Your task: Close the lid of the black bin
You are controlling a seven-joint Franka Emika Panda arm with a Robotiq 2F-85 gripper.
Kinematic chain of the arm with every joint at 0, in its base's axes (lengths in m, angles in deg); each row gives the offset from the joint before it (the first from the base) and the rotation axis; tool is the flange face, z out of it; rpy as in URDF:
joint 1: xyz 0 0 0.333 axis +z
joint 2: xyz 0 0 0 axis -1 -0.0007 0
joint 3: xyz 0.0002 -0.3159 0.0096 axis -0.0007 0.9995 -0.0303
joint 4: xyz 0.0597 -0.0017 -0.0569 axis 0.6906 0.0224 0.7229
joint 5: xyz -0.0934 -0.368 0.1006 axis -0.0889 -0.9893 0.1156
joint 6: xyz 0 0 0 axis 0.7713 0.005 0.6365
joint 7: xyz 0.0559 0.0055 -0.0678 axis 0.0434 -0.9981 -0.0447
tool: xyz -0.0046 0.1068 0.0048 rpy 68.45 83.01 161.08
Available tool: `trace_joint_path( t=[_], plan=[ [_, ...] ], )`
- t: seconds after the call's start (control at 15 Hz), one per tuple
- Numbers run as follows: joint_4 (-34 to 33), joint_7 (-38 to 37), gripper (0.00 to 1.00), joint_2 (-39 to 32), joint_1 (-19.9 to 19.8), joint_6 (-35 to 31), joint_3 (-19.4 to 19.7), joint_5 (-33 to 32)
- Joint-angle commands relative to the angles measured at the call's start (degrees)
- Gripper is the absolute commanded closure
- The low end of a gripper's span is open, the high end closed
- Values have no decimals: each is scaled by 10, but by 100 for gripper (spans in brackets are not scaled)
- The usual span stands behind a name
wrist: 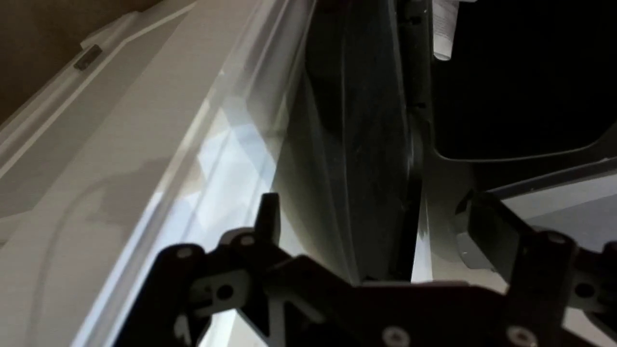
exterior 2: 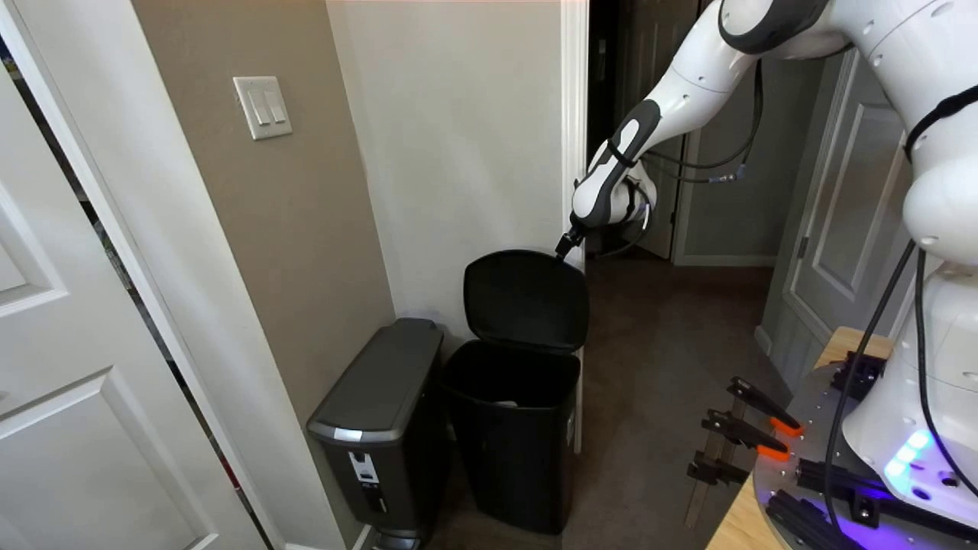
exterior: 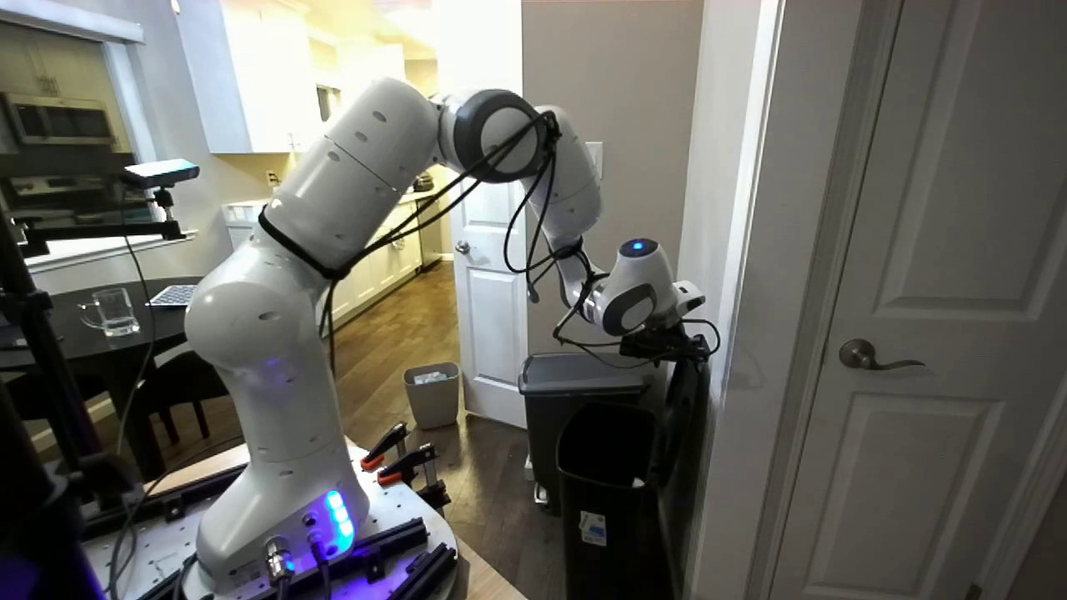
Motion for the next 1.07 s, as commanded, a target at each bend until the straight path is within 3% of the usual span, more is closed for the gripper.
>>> trace_joint_path(
  t=[0.0,0.4,0.67,0.87,1.0],
  plan=[
    [-43,-9,0,-41,-30,11,-15,-44],
    [-105,1,0,-101,-57,6,-46,-78],
    [-142,6,0,-137,-55,6,-59,-97],
    [-166,11,0,-165,-63,-3,-92,-105],
    [-181,24,0,-189,-93,9,-152,-107]
  ],
)
